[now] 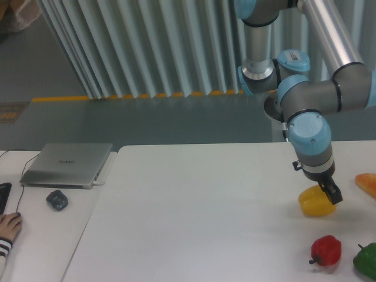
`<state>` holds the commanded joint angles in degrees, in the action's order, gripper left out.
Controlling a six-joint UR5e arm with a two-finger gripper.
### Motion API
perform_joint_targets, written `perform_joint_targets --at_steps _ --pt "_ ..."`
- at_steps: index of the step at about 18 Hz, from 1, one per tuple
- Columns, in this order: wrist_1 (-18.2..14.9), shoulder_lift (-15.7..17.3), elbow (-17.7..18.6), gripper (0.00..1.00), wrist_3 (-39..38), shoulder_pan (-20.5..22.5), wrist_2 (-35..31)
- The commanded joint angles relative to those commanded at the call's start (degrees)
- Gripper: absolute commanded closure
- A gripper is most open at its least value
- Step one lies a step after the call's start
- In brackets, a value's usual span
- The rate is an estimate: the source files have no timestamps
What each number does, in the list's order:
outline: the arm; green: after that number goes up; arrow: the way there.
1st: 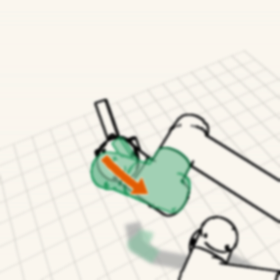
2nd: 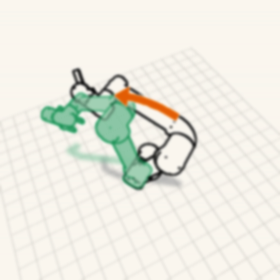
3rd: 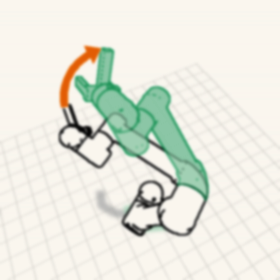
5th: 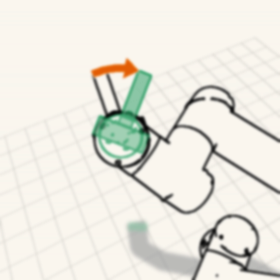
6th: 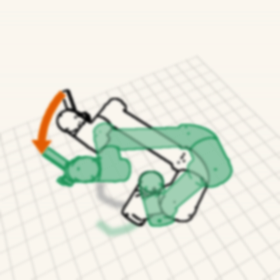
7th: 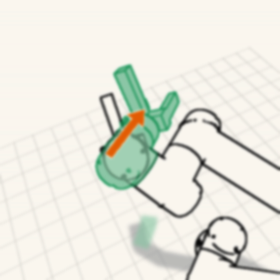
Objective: Place the yellow pepper in a basket
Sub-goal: 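Close the gripper around the yellow pepper's top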
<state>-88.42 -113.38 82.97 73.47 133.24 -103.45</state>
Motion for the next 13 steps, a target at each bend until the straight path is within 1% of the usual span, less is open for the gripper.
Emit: perform_joint_targets --at_steps 3,5,8,13 --pt "0.0 -0.17 0.44 0.0 0.27 -0.09 -0.26" --pt "0.35 -0.96 1.05 0.0 0.0 -0.17 -0.61" --pt "1.49 -1.32 2.63 0.0 -0.17 -0.88 -2.55" --pt "3.86 -2.63 2.55 0.0 -0.17 -0.88 -2.73"
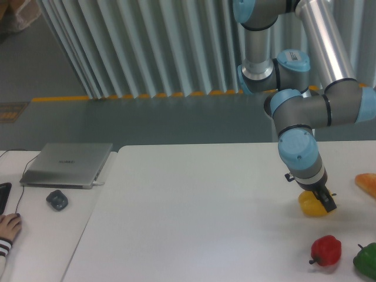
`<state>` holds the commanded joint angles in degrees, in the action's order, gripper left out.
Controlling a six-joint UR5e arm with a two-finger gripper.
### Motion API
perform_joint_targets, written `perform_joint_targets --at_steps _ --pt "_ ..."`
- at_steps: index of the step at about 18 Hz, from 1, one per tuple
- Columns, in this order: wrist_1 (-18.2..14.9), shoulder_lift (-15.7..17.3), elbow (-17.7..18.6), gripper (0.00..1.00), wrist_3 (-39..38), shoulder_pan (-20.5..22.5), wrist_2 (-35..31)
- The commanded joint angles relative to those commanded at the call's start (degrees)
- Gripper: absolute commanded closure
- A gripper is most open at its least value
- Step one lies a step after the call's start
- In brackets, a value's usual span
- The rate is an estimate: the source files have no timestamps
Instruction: Place the yellow pepper in a basket
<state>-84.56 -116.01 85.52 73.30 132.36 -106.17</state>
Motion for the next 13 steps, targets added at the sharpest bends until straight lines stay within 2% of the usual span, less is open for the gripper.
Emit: perform_joint_targets --at_steps 6,7,11,13 --pt "1.32 -1.23 0.35 0.0 0.0 -0.09 -0.96" --pt "1.33 -1.23 0.44 0.06 0.09 -0.09 -1.84" --pt "1.41 -1.23 1.49 0.43 0.88 -0.61 -6.23" --pt "1.06 -0.8 1.06 0.55 2.89 -0.62 -6.24"
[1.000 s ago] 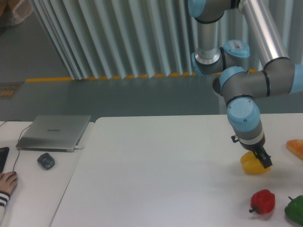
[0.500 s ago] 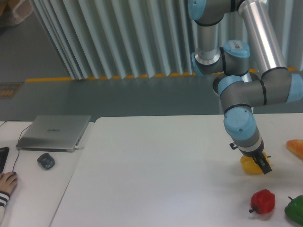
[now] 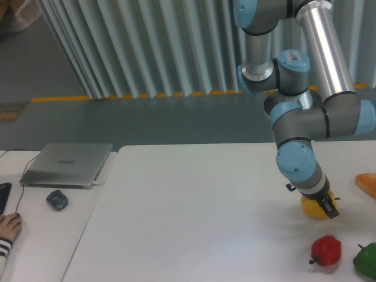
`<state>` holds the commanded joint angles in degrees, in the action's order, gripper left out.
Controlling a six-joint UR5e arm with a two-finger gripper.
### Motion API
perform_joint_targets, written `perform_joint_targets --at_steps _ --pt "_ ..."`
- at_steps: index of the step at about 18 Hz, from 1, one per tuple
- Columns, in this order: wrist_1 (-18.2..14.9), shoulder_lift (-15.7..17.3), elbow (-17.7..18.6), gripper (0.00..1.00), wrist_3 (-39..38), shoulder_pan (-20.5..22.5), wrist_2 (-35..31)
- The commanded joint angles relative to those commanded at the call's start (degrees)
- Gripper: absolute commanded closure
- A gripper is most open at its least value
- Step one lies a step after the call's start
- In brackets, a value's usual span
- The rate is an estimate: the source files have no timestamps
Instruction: Place the yellow pepper in a basket
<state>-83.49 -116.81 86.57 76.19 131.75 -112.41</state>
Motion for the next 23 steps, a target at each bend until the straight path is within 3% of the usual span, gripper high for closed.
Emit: perform_joint_targets --at_steps 3,5,9,11,16,23 --pt "0.0 1.93 -0.7 0.6 0.63 0.61 1.14" --pt "0.0 4.12 -1.93 0.6 0.63 2.28 6.21" --pt "0.52 10.97 -3.95 0.6 2.19 10.17 18.6" --pt "1.48 12.91 -5.71 0.6 3.17 14.48 22.3" --pt "9.65 11.35 -7.38 0.59 7.65 19.68 25.31" --pt "18.45 4.32 -9.14 0.59 15.72 26.71 25.31"
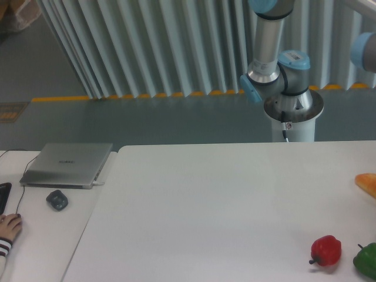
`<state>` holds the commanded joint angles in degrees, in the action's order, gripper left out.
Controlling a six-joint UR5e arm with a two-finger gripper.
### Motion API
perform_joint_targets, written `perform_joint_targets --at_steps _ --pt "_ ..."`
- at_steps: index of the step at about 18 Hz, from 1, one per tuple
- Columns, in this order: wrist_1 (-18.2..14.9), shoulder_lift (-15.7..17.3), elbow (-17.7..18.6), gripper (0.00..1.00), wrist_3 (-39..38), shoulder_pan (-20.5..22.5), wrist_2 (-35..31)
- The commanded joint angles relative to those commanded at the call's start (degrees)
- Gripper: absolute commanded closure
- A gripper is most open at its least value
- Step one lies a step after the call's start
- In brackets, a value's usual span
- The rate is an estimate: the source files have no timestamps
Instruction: Place the yellow pepper in a basket
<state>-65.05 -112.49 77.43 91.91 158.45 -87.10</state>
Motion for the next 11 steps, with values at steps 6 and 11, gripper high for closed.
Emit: perform_joint_targets --at_steps 6,11 --pt "8.61 -7.3 0.17 0.58 9.6 5.99 -0.61" --pt "8.62 -7.22 1.93 0.39 9.6 5.38 -3.78"
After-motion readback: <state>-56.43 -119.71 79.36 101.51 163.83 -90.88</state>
